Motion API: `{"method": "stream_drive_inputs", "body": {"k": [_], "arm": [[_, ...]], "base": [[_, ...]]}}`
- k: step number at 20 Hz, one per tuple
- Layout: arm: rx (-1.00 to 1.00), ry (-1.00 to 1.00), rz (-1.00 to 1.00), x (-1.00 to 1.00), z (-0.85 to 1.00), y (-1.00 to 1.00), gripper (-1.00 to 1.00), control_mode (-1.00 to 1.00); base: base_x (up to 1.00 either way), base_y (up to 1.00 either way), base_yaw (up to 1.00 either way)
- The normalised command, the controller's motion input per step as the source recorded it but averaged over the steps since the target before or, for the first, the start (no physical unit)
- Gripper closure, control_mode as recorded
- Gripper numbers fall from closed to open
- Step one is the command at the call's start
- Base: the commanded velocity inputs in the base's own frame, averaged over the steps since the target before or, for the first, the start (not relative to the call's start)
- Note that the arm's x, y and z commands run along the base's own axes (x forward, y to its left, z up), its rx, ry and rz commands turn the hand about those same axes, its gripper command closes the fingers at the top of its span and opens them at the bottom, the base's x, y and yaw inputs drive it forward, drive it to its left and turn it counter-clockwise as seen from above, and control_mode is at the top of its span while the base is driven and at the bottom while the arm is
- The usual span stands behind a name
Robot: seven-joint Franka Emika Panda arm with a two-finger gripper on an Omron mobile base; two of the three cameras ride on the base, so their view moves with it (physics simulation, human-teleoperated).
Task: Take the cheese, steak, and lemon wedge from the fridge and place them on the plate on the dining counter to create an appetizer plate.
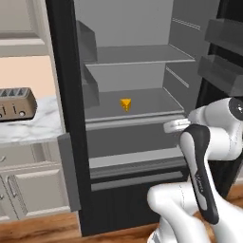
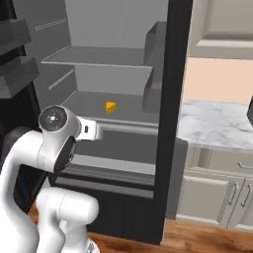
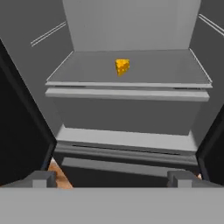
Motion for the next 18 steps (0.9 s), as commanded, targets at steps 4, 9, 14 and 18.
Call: {"method": "stream_drive_inputs", "body": {"k": [4,9,14,18], "arm": [[0.00,0.00,0.00,0.00,0.00,0.00,-1.00,1.00],[0.00,0.00,0.00,0.00,0.00,0.00,-1.00,1.00],[0.00,0.00,0.00,0.03,-0.15,0.05,-1.00,-1.00],[-0.01,0.05,-0.02,0.22,-0.36,0.32,-1.00,-1.00]], "base": [[0.90,0.00,0.00],[0.49,0.03,0.00],[0.00,0.00,0.00],[0.00,0.00,0.00]]}}
